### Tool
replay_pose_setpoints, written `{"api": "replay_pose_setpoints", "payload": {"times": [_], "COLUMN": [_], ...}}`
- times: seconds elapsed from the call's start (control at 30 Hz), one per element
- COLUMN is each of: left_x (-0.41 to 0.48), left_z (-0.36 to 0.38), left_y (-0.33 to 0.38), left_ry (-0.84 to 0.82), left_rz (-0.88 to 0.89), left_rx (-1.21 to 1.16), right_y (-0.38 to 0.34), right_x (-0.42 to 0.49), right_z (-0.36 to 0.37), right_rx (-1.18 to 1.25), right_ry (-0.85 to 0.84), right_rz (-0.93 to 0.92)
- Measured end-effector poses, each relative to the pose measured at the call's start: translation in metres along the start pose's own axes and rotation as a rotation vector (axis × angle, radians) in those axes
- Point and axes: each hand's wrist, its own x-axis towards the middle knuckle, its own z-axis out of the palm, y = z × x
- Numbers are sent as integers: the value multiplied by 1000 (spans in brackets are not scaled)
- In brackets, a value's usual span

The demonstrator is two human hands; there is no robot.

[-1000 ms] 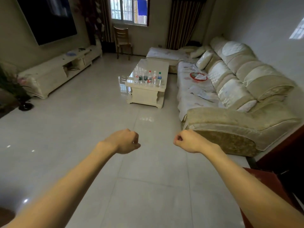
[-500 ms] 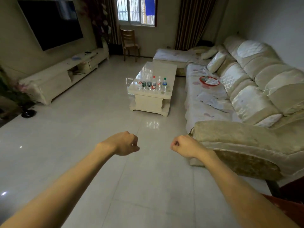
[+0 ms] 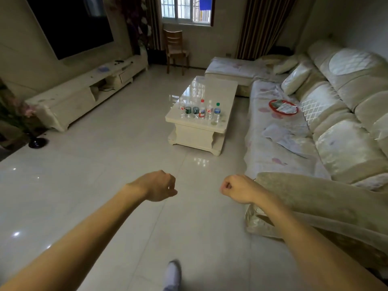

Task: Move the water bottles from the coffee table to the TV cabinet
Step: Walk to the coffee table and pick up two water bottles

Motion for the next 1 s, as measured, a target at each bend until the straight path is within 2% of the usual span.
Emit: {"api": "replay_pose_setpoints", "payload": {"times": [0.37,0.53,0.73,1.0], "left_x": [181,257,316,409], "left_z": [-63,-103,-130,-178], "left_y": [-76,-105,-125,-120], "left_ry": [-14,7,-63,-26], "left_rz": [23,62,69,75], "left_rx": [-3,26,-36,12], "right_y": [3,7,30,68], "right_x": [187,251,310,404], "right_z": [-61,-97,-129,-170], "right_rx": [-35,-15,-12,24], "right_ry": [-22,22,-5,-7], "right_rz": [34,75,89,70]}}
